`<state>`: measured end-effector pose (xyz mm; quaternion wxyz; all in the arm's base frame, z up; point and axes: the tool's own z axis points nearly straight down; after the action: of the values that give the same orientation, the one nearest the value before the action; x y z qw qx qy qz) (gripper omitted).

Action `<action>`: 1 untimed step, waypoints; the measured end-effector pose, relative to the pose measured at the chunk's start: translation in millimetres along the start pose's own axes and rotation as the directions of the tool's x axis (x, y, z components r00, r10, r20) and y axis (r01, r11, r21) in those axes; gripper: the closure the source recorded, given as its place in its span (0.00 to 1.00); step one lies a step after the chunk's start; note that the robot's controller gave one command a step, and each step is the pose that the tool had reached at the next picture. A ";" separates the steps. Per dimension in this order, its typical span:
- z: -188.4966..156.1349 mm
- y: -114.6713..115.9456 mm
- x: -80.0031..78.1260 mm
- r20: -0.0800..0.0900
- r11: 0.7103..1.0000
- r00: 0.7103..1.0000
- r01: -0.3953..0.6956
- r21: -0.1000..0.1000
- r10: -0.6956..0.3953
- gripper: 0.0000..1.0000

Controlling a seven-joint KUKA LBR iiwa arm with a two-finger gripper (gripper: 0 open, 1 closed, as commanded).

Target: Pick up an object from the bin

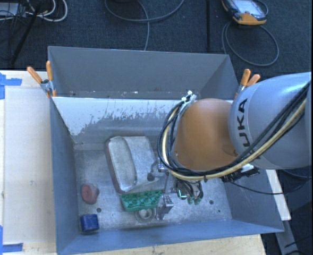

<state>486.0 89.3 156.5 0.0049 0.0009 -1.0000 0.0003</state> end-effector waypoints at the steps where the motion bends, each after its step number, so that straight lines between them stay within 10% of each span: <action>1: 52.7 -4.1 -25.7 0.019 1.000 1.000 -0.003 -0.003 0.003 0.00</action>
Offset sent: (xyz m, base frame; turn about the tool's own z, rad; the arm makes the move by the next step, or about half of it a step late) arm 0.0285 -0.0063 -0.0771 0.0033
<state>511.2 85.2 103.5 -0.0046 -0.0005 -1.0000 -0.0013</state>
